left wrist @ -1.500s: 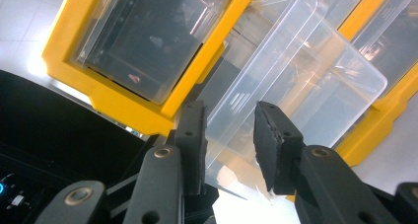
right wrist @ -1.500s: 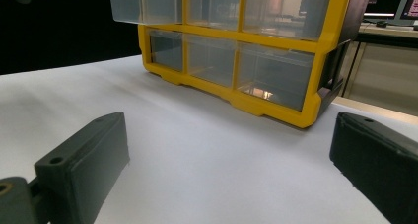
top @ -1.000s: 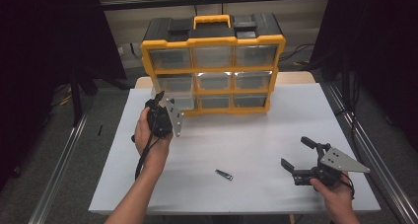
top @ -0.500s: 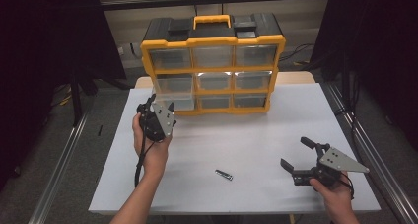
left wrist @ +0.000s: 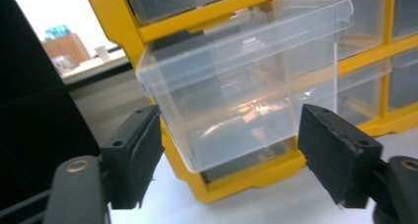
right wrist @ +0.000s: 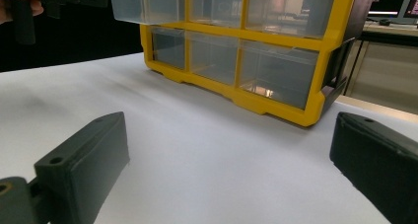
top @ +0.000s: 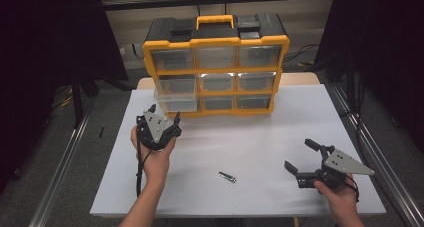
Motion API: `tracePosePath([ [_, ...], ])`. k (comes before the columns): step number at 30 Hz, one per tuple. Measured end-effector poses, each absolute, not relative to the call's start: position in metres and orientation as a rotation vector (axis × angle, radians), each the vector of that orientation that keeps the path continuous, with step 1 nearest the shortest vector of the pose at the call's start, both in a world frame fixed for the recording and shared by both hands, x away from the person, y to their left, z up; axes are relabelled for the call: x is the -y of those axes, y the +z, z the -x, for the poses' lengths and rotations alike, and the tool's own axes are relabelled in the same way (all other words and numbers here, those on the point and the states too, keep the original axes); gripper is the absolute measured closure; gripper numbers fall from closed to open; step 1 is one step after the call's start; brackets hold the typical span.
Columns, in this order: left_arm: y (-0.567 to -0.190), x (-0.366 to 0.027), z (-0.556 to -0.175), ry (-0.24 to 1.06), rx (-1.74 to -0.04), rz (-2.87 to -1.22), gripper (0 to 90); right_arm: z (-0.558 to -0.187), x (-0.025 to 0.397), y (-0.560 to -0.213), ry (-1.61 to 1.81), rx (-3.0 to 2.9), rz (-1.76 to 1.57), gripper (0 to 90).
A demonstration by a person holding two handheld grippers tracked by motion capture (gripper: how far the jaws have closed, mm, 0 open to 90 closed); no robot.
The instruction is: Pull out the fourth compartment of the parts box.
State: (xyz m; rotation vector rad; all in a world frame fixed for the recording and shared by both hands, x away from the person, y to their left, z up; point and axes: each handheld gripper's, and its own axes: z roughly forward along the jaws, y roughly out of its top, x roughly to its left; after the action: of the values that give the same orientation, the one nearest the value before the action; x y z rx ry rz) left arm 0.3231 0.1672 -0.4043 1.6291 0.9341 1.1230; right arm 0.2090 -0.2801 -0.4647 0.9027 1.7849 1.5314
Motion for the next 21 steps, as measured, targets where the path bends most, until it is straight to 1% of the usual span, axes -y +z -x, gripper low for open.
tracePosePath([
  [2,-0.406,-0.168,-0.322,1.083,-0.939,-1.619,21.8,-0.209,0.280,-0.465,1.531,-1.785,-0.903,1.1],
  [11,-0.415,-0.168,-0.315,0.988,-0.942,-1.575,16.8,-0.209,0.280,-0.465,1.531,-1.785,-0.911,1.1],
  [21,-0.422,-0.171,-0.311,0.940,-0.927,-1.570,13.7,-0.210,0.280,-0.465,1.534,-1.773,-0.912,1.1],
])
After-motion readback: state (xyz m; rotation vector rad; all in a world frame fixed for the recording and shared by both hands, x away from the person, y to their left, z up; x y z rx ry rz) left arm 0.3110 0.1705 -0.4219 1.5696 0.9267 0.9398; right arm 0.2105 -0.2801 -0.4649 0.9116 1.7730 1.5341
